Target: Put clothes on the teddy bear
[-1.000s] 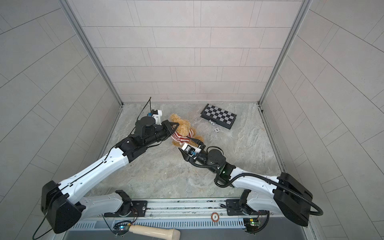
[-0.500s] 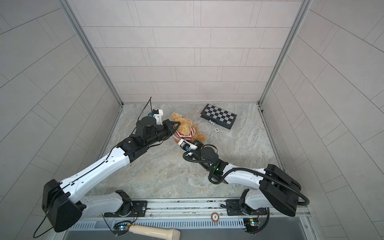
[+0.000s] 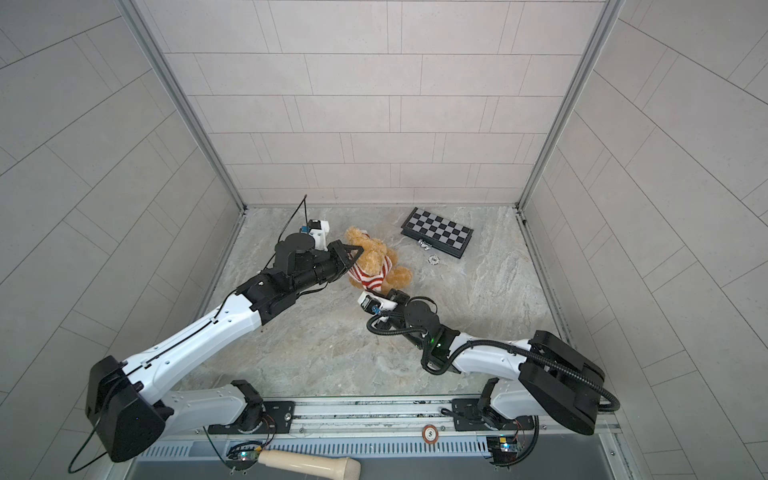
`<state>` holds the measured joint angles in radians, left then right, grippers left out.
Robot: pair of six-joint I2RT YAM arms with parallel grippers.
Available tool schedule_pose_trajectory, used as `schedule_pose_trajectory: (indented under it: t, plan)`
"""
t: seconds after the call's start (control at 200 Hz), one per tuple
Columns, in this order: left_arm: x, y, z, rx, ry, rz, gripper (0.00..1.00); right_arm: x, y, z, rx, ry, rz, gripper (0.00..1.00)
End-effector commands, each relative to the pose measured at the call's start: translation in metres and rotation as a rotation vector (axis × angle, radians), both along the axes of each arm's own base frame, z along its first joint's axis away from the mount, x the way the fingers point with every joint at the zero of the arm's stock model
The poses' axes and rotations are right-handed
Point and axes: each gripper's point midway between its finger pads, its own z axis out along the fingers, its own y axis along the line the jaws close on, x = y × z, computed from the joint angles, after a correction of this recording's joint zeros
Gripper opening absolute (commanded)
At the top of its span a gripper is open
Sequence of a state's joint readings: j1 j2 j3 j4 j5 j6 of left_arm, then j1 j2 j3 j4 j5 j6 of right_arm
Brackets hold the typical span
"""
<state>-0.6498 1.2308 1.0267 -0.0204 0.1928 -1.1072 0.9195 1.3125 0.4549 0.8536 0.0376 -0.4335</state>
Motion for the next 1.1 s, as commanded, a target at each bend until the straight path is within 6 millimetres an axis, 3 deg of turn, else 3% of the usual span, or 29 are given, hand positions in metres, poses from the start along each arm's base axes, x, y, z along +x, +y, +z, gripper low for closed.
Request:
schedule_pose_trajectory:
  t: [0.0,0.1,0.511,0.576,0.651,0.796,0.876,0.991,1.096]
  plan:
    - [0.005,0.002,0.044,-0.064,-0.118,0.003,0.0,-0.013,0.006,-0.059,-0.154,0.123,0.084,0.0]
    - [0.003,0.0,0.051,-0.079,-0.141,-0.013,0.0,-0.006,0.003,-0.085,-0.165,0.202,0.062,0.0]
    - [-0.004,0.009,0.065,-0.074,-0.206,-0.031,0.0,0.016,-0.027,-0.117,-0.02,0.399,-0.058,0.0]
    - [-0.005,0.008,0.061,-0.061,-0.207,-0.042,0.0,0.005,-0.023,-0.102,0.031,0.374,-0.006,0.0]
    - [-0.005,0.003,0.053,-0.019,-0.212,-0.079,0.0,-0.01,-0.016,-0.071,0.067,0.326,0.049,0.01]
    - [-0.012,-0.019,0.031,0.135,-0.256,-0.271,0.0,-0.042,-0.019,0.013,0.207,0.222,0.168,0.37]
    - [-0.021,-0.031,0.021,0.246,-0.29,-0.43,0.0,-0.059,-0.029,0.047,0.27,0.205,0.212,0.58]
    - [-0.05,-0.044,0.019,0.384,-0.365,-0.642,0.0,-0.071,-0.047,0.067,0.284,0.21,0.211,0.63]
    - [-0.09,-0.057,0.028,0.424,-0.444,-0.853,0.0,-0.053,-0.072,0.071,0.371,0.217,0.158,0.67]
